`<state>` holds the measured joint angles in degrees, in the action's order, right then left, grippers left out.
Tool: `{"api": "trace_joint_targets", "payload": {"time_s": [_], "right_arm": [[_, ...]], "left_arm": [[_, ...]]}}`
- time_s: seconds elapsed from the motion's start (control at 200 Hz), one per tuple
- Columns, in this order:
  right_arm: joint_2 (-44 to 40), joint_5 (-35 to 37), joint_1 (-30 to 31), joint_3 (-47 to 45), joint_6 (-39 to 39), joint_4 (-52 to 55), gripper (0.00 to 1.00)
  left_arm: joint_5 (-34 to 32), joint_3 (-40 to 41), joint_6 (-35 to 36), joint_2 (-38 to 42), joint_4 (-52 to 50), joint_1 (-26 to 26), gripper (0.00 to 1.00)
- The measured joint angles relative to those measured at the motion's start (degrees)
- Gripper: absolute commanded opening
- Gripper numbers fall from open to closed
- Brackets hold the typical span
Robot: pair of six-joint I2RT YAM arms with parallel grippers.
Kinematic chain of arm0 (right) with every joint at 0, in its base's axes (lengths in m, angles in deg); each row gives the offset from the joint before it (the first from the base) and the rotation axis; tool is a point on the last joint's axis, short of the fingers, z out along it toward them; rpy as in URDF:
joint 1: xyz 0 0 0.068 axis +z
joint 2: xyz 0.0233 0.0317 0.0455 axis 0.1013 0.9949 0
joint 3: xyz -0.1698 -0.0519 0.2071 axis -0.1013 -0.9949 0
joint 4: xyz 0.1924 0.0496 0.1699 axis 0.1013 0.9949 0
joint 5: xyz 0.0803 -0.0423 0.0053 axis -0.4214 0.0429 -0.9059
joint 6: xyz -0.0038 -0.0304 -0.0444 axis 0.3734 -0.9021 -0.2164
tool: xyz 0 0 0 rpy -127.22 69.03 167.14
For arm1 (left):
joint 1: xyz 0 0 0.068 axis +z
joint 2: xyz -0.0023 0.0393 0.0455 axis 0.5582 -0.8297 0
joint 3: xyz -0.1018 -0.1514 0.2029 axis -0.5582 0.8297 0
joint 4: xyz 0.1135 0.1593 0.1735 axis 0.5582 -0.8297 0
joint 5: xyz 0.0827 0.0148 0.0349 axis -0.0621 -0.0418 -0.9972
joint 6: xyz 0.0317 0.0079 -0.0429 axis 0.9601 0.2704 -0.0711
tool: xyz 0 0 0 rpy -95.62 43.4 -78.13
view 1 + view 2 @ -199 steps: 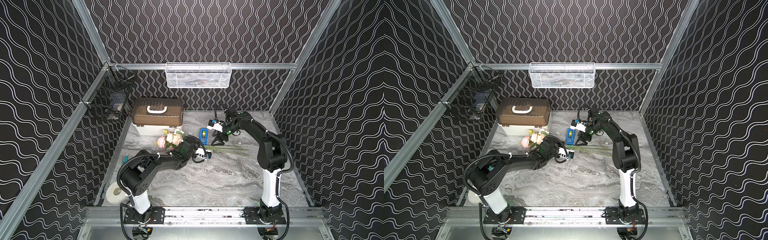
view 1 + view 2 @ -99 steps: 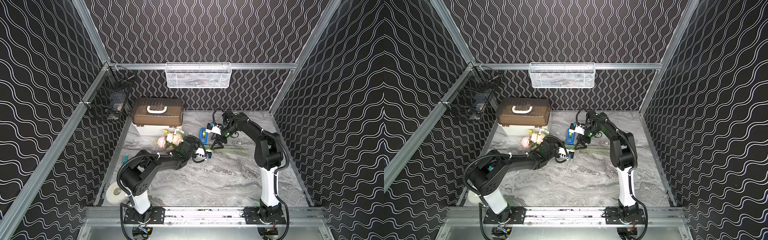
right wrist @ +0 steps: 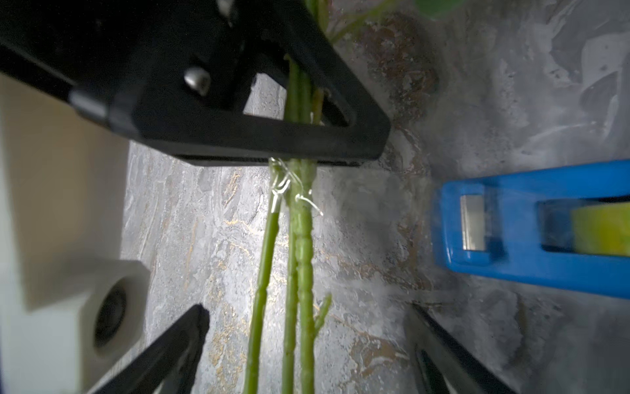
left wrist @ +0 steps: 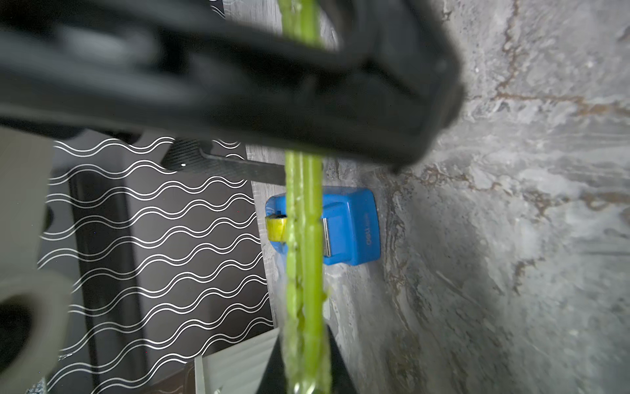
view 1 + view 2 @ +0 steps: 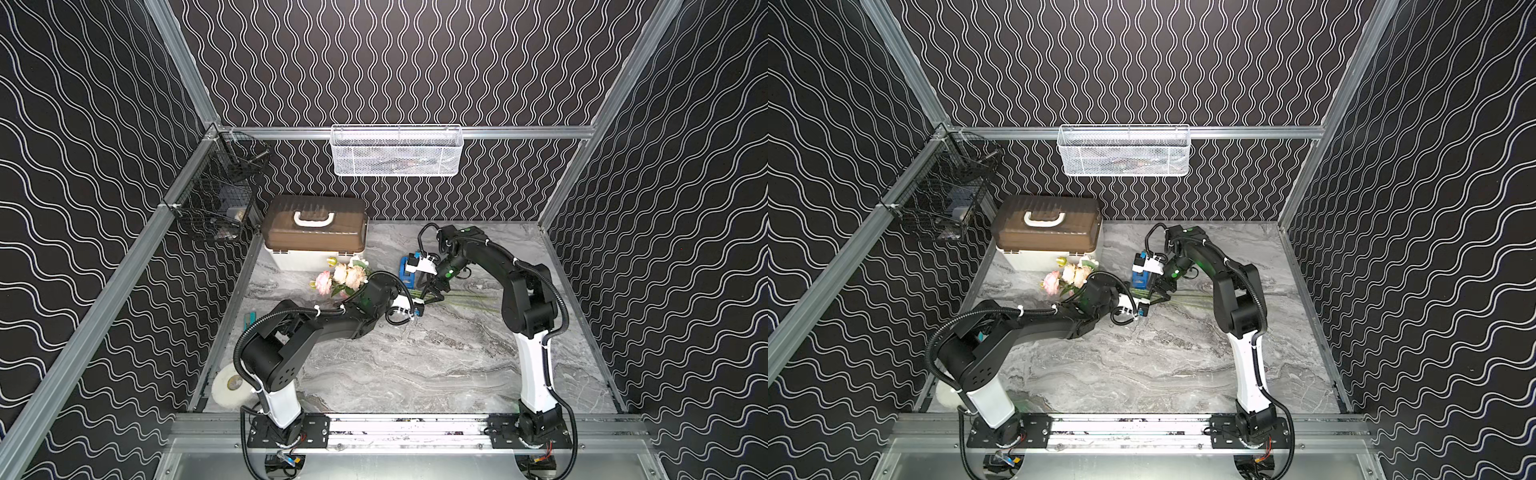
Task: Wrap bouquets with tape
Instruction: Wrap the tape around the bouquet.
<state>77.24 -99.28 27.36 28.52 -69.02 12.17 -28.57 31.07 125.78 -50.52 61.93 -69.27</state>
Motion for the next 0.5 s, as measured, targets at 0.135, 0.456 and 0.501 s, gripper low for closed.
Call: {"api": "trace_joint_targets", "payload": {"time_s": [0.135, 0.456, 0.501], "right_arm": [[0.42, 0.72, 0.02, 0.76, -0.44, 0.31, 0.73], [-1.2, 3.98, 0.46, -1.86, -4.33, -0.87, 0.51], [-1.53, 4.0, 0.5, -2.19, -4.79, -1.07, 0.45]], "left_arm": [[0.0, 0.02, 0.02, 0.02, -0.02, 0.0, 0.0], [-0.33, 0.48, 0.0, 0.52, -0.09, -0.28, 0.0], [-0.59, 0.55, 0.0, 0.55, -0.13, -0.35, 0.0]]}}
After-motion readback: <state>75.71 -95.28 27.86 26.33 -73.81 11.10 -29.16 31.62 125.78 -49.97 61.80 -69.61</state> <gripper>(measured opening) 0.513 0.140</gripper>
